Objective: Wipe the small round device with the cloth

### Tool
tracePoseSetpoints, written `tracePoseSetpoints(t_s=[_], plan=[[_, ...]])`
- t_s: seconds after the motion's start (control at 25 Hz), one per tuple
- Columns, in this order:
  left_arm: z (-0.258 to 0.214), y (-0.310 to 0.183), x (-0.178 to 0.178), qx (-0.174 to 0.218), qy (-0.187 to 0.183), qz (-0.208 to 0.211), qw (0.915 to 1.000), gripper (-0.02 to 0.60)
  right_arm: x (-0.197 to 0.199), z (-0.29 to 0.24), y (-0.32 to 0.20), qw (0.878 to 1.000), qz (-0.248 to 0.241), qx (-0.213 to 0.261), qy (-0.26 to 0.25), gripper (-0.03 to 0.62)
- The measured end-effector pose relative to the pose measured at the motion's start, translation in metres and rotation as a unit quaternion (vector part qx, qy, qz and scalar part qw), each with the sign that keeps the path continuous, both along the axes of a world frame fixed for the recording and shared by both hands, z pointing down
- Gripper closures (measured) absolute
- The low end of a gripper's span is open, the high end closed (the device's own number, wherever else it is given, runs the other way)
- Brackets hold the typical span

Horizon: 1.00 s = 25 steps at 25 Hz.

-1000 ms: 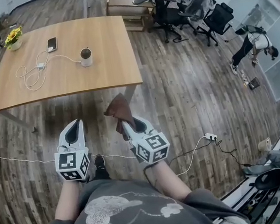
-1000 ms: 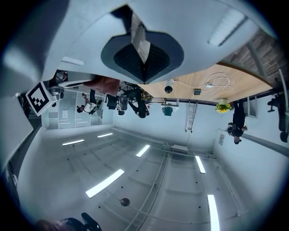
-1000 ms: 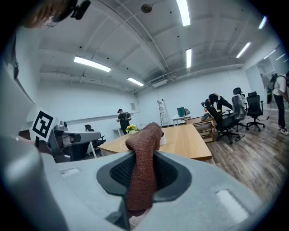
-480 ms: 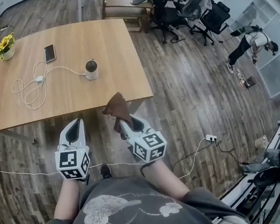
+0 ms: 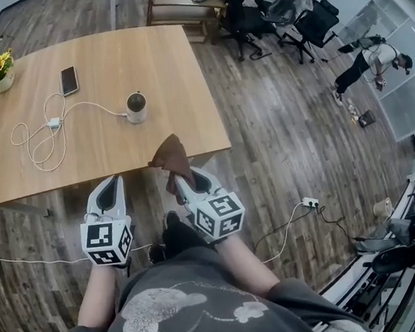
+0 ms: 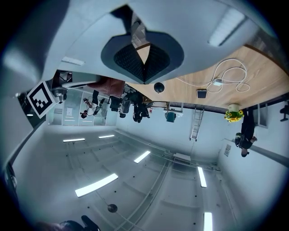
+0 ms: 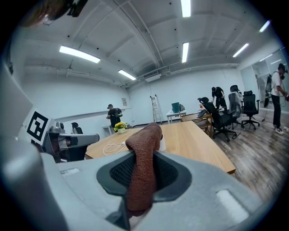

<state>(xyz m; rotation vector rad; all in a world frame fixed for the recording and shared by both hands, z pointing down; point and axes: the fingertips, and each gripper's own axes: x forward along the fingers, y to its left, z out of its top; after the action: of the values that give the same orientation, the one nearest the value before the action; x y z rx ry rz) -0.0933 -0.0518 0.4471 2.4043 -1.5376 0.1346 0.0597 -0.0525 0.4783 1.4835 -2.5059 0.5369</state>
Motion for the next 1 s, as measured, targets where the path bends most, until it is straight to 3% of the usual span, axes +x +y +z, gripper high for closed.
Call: tracePoseSetpoints(t_s=[0.12, 0.52, 1.0], plan=[[0.002, -0.012, 0.0, -0.004, 0.008, -0.005, 0.9999, 0.563, -0.003, 0.007, -0.018, 1.0, -0.007, -0.005, -0.005, 0.516], [-0.005, -0.08, -0.01, 0.004, -0.02, -0.028, 0.9994, 0.563, -0.027, 0.01, -0.101, 0.998, -0.06, -0.01, -0.012, 0.516], [0.009, -0.148, -0.001, -0.023, -0.022, -0.055, 0.998, 0.563, -0.046, 0.028, -0.172, 0.99, -0.133, -0.041, 0.0, 0.516]])
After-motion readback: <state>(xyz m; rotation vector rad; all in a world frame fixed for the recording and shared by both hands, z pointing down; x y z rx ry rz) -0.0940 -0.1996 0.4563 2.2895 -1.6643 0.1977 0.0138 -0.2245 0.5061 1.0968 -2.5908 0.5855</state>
